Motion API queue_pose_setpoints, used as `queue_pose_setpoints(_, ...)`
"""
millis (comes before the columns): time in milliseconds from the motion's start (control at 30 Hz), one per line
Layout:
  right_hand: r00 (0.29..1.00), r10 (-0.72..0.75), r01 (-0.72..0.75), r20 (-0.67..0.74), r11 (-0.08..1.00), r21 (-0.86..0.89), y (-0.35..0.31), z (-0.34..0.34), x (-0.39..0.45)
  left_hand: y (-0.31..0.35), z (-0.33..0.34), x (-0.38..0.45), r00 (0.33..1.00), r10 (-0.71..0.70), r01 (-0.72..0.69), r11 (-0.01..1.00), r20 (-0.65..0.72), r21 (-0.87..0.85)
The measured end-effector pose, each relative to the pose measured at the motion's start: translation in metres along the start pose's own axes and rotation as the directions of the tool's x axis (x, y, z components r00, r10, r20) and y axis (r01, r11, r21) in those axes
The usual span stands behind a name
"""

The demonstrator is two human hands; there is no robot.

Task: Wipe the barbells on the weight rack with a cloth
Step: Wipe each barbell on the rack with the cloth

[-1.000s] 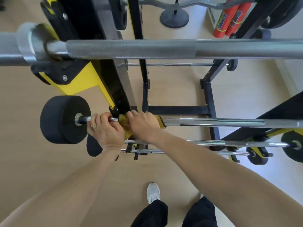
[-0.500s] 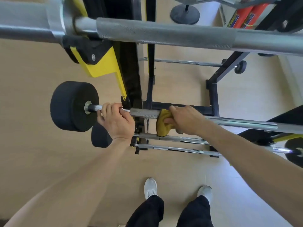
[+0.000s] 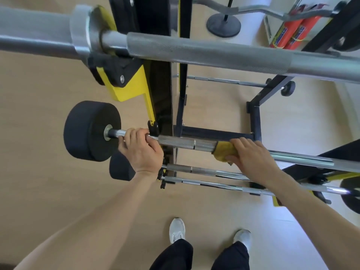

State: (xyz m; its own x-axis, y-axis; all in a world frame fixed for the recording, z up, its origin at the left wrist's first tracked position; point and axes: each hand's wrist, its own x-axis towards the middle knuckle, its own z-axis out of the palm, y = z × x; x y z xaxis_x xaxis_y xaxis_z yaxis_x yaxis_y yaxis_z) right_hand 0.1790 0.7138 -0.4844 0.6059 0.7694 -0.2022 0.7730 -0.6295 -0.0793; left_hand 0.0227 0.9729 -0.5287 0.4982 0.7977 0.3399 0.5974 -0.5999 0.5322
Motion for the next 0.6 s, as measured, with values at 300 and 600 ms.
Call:
queue_pose_setpoints(300,0.979,-0.137,0.138,0.151,0.990,0.007,-0.099,-0.014,0.070,0.003,0.002,-0.003,0.998,-0.018,0.016,0.999,-0.057,-0.035)
queue_pose_setpoints(600,0.935,-0.219,0.239,-0.280,0.970,0.039,-0.145,0.044,0.035,0.008,-0.006,-0.003,0.999,-0.029,0.030,0.998,0.018,-0.049)
